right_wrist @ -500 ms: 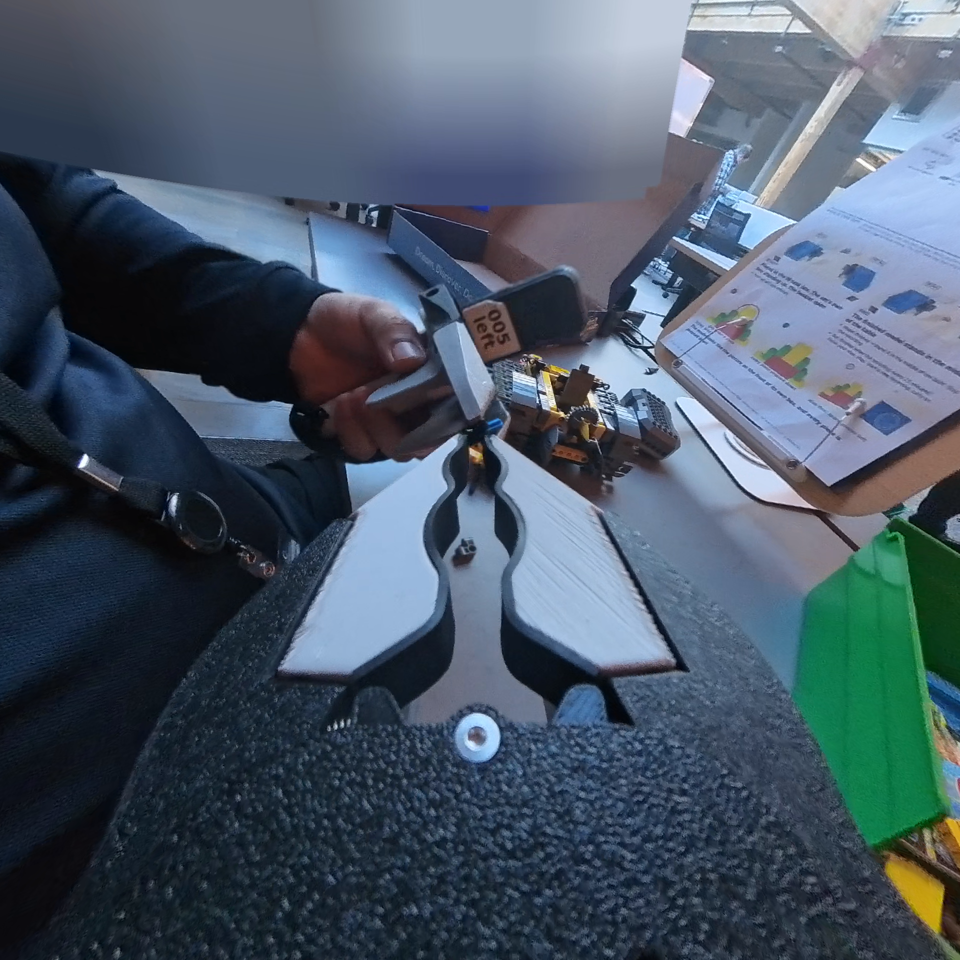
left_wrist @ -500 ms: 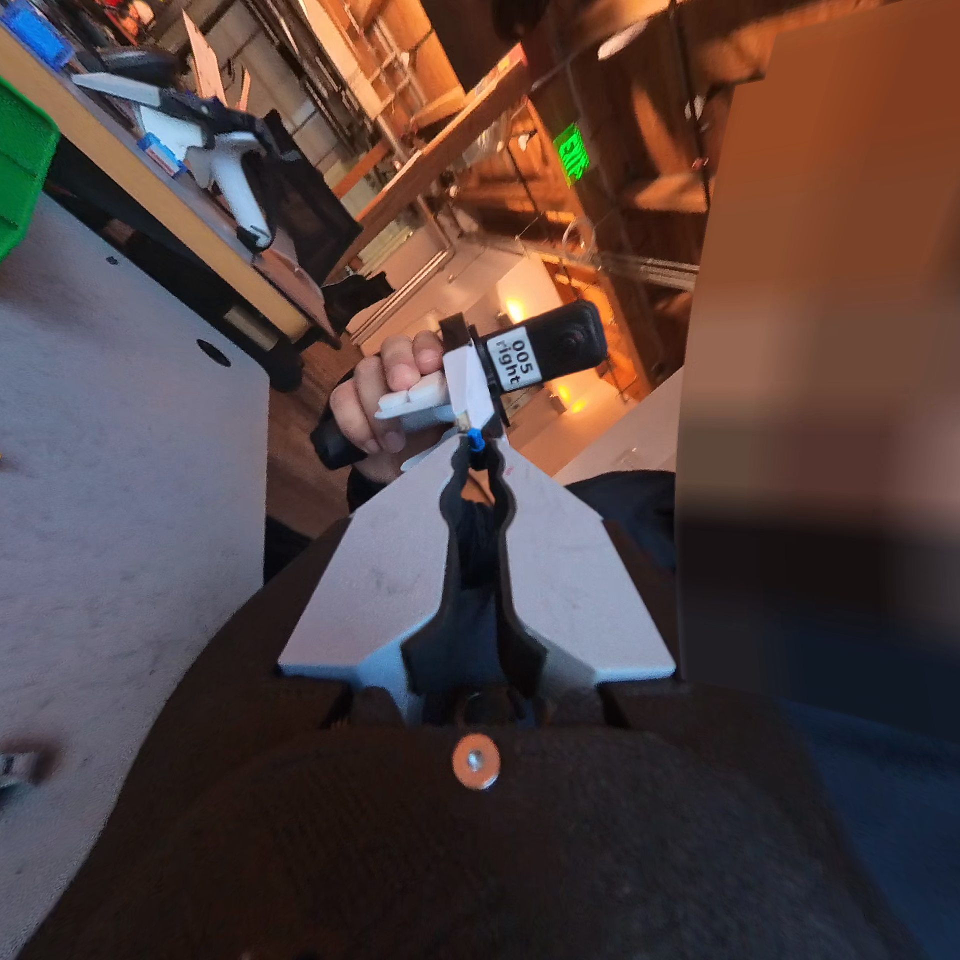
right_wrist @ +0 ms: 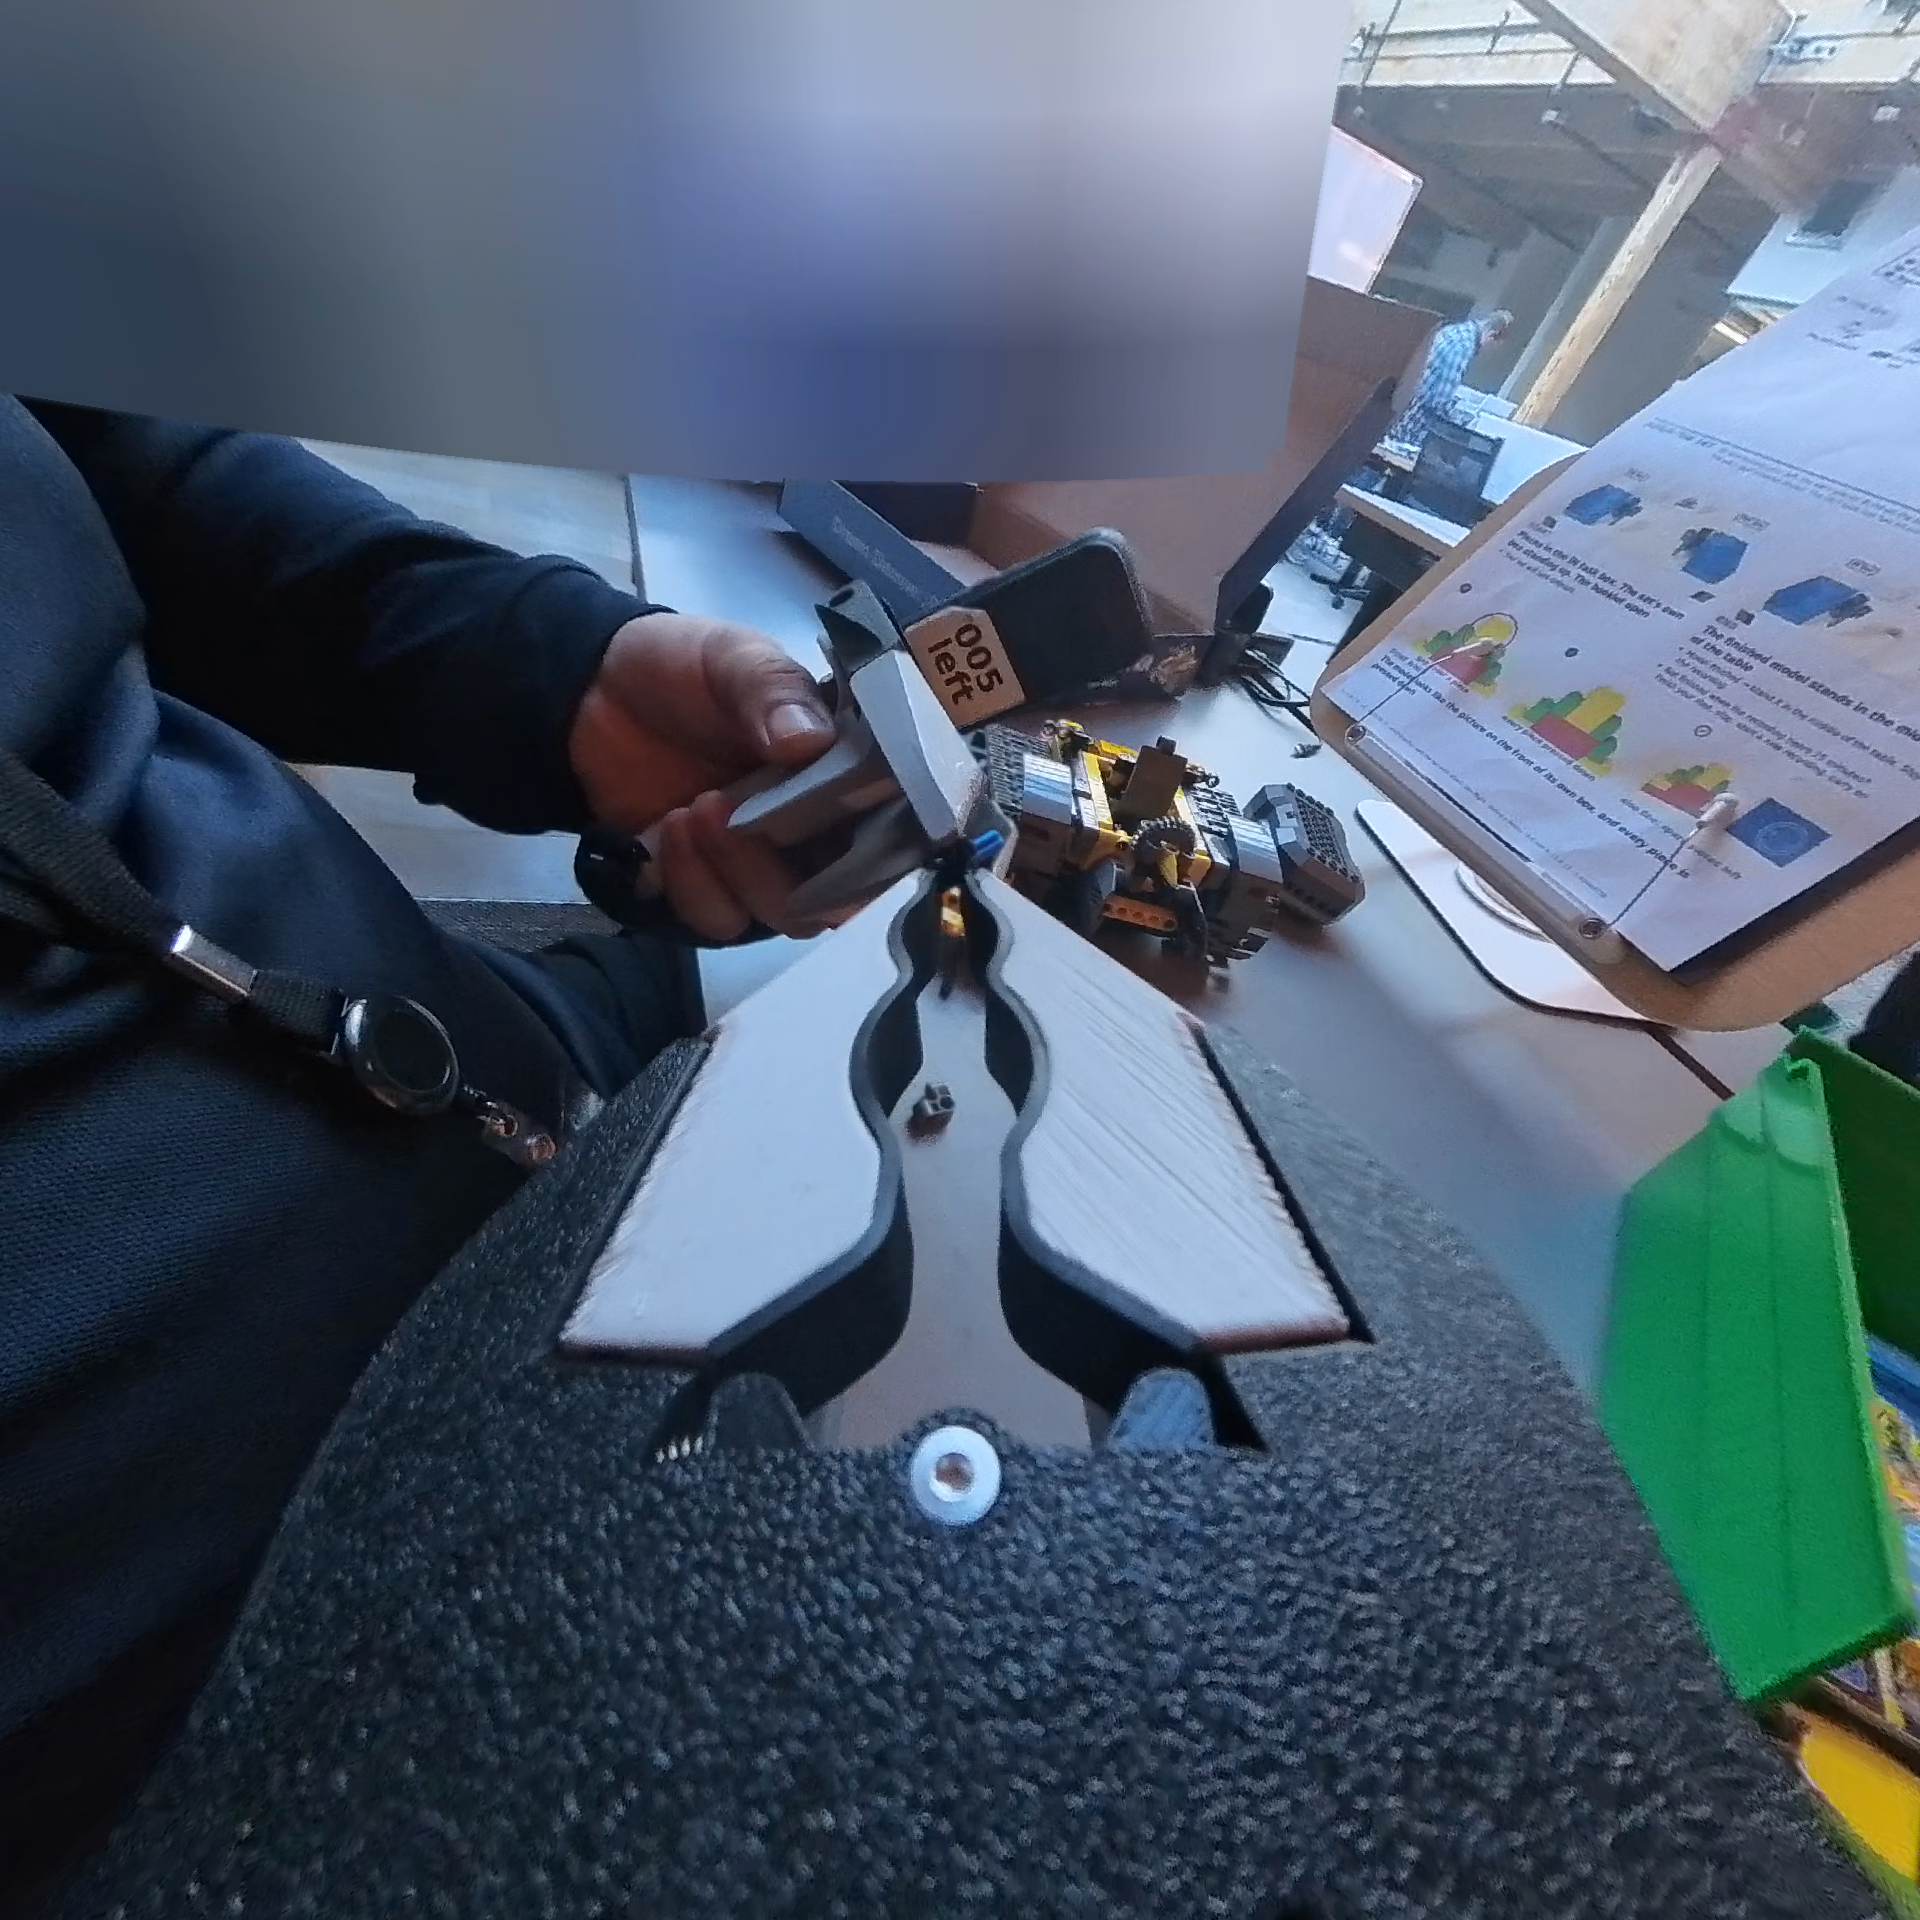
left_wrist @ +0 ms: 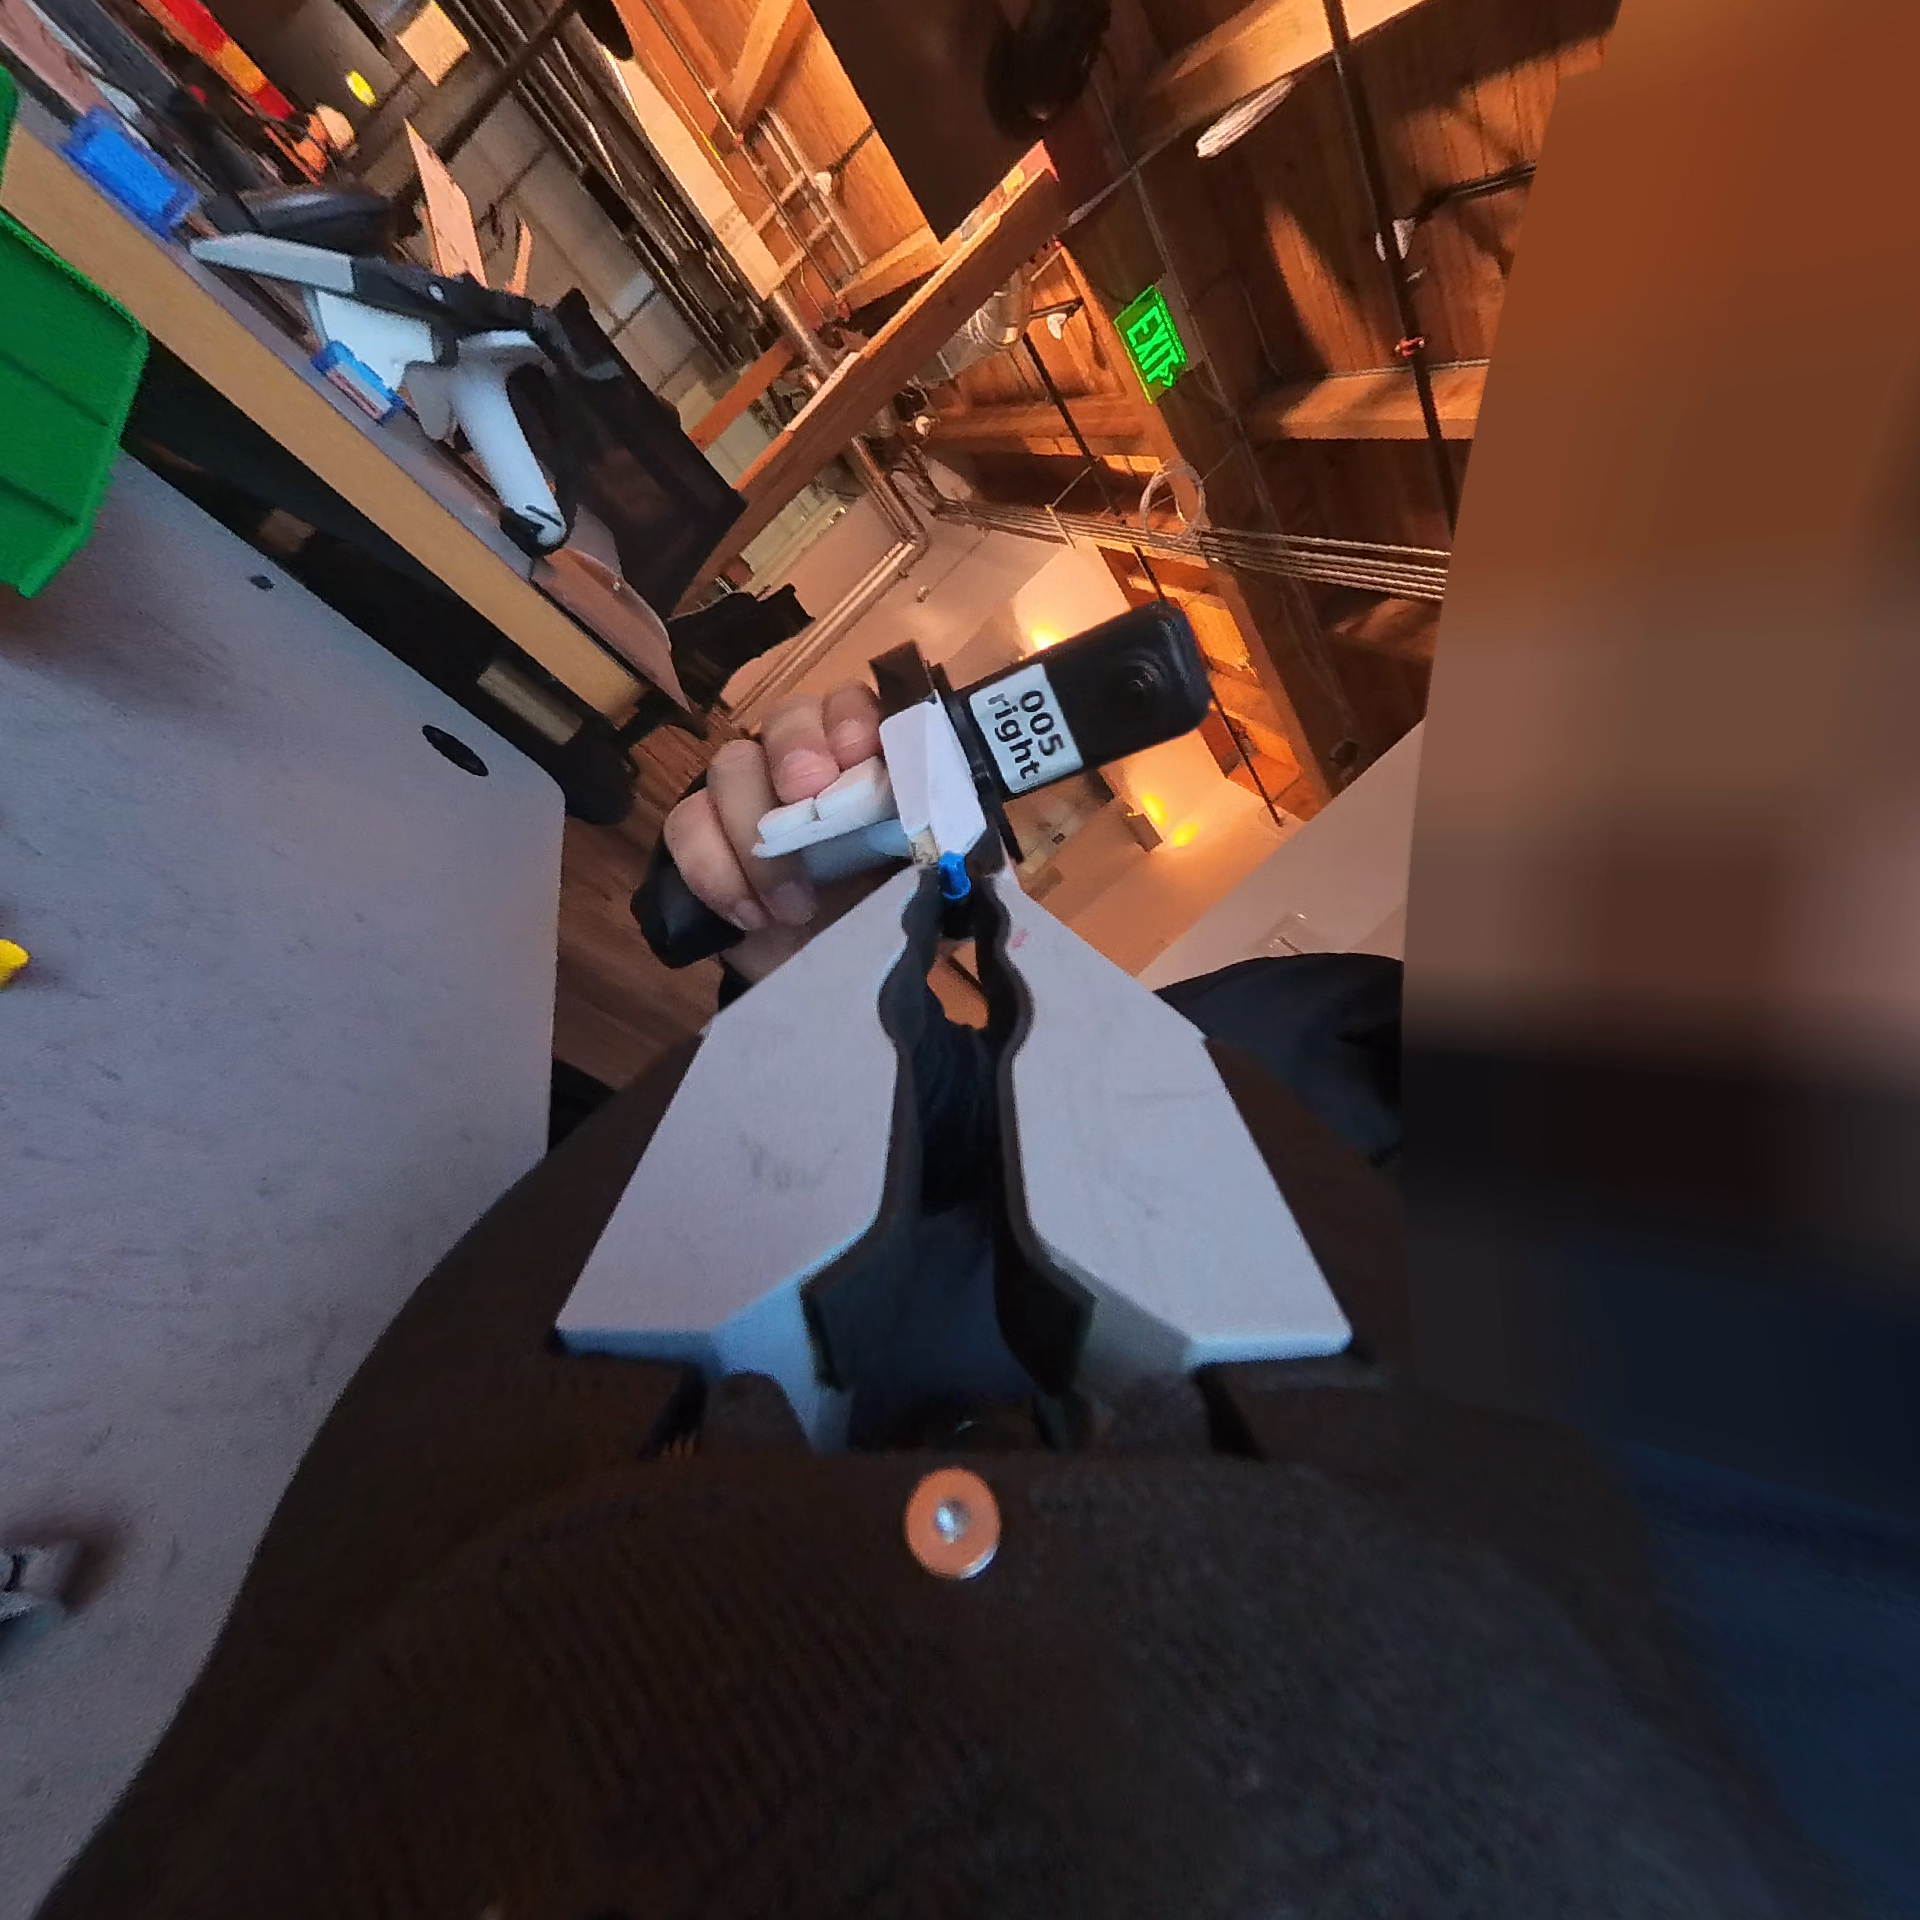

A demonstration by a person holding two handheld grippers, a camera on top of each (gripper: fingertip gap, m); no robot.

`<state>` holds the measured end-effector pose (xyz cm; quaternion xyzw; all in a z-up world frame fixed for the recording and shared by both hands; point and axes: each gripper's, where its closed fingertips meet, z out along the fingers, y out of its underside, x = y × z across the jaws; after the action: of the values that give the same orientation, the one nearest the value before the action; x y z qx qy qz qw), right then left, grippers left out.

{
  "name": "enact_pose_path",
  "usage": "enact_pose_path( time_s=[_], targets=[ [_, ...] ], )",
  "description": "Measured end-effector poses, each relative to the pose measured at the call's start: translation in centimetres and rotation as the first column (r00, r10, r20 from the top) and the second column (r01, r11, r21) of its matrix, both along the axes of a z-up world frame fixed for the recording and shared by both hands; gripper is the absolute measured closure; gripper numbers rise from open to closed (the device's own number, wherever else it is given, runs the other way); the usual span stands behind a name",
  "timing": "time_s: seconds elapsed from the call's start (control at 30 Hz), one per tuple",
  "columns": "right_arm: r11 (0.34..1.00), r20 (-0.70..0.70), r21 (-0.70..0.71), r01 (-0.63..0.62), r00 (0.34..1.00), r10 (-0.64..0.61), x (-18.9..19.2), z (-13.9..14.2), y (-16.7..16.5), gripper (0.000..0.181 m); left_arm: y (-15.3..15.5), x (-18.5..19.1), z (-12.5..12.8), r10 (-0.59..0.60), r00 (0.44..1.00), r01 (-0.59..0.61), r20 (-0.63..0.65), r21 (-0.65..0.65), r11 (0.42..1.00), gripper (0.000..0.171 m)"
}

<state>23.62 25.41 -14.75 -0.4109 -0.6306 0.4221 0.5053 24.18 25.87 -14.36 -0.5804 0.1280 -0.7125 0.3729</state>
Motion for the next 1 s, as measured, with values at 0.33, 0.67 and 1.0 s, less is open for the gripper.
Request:
enact_pose_path(
  time_s=[0.33,0.67,1.0],
  targets=[
    [0.998,0.046,0.048,0.037,0.998,-0.039,-1.6,-1.7,-0.6,0.181,0.1,0.5,0.7,0.049,0.999,-0.049,-0.001,0.048,0.998,0.171],
    [0.94,0.34,-0.121,0.32,0.903,-0.264,-3.8,-7.9,7.6,0.181,4.6,-0.8,-4.4,0.243,0.93,-0.241,-0.277,0.041,0.97,0.171],
    [0.912,0.217,-0.059,0.405,0.897,-0.385,-1.0,-7.1,11.5,0.181,2.1,-0.3,-8.2,0.152,0.797,-0.06,-0.585,0.173,0.983,0.171]
  ],
)
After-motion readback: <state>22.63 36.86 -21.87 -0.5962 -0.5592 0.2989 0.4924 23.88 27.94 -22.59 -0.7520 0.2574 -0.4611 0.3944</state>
